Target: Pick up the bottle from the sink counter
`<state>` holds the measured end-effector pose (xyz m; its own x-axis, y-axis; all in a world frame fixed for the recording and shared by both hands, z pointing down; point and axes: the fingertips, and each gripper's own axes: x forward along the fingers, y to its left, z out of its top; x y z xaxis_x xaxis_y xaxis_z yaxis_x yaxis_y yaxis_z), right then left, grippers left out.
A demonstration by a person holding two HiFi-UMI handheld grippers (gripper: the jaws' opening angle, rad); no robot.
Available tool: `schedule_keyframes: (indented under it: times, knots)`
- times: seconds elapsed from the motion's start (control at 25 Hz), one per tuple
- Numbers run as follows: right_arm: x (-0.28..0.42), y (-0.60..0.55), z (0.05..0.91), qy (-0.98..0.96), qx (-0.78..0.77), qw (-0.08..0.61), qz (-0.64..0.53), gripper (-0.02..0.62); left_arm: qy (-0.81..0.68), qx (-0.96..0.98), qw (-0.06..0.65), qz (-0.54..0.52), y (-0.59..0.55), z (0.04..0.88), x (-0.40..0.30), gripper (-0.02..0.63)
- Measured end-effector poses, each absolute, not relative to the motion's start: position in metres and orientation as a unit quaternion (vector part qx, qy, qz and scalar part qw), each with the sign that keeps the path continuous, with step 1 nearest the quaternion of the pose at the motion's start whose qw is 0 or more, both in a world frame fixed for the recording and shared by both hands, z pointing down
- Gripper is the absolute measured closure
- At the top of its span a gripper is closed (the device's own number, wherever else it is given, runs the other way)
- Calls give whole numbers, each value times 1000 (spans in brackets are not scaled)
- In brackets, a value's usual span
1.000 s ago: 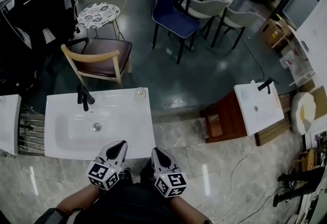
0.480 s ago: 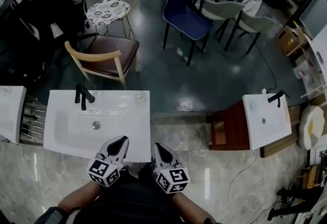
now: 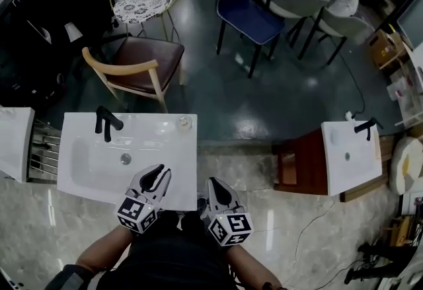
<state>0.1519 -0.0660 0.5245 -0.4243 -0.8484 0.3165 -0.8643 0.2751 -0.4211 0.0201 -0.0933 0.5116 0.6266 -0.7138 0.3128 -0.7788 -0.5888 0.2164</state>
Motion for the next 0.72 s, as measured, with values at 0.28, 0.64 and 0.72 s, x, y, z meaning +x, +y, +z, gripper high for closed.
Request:
schedule_keyframes:
  times: [0.28, 0.64, 0.72]
  knots:
    - [151, -83, 521, -780, 562, 5, 276, 588, -400, 894, 162, 118, -134, 530, 20, 502]
    - [165, -96, 544, -749, 592, 20, 298, 588, -397, 897, 157, 114, -193, 572, 25, 455]
    - [168, -99, 547, -745, 595, 22, 301, 588, -398, 897, 151, 121, -204, 584, 29, 424]
